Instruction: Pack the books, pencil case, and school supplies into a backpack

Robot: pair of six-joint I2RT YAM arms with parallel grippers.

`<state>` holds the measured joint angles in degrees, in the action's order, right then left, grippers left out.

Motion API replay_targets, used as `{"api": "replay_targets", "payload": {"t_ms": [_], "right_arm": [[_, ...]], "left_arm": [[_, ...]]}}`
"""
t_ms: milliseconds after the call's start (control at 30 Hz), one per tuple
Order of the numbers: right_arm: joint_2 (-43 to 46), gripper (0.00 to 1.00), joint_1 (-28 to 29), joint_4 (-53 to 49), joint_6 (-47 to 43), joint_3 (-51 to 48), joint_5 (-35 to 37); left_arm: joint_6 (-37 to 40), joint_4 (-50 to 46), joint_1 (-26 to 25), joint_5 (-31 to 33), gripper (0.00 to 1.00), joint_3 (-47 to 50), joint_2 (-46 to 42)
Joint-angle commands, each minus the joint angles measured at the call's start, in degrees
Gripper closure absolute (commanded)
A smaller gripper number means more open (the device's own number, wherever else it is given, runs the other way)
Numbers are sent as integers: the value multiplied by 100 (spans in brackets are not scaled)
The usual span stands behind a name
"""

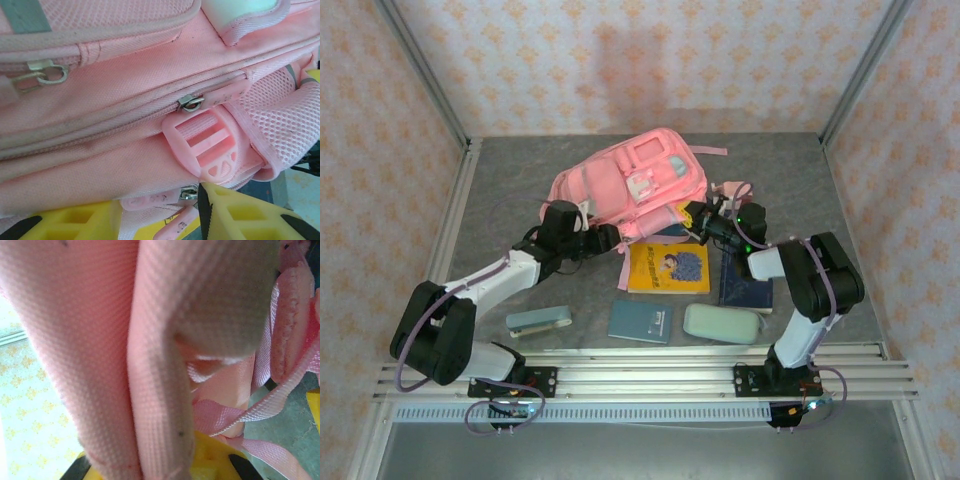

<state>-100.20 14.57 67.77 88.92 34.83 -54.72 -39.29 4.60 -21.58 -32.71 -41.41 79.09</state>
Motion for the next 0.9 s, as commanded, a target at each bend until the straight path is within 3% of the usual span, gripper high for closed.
{"api": "replay_targets", "payload": {"t_ms": [0,467,700,867], "right_arm": [[35,100,30,776,26,50,-55],[174,100,29,252,-335,80,-82],[440,100,37,-510,-820,107,-111],[595,100,30,-1015,-1159,147,-122]], "left_arm": [[-75,394,-13,-368,60,138,-305],[-101,385,-21,-324,66,357,-787],[407,-859,-21,335,68,52,-650],[640,-1397,-69,350,68,-192,-278]]}}
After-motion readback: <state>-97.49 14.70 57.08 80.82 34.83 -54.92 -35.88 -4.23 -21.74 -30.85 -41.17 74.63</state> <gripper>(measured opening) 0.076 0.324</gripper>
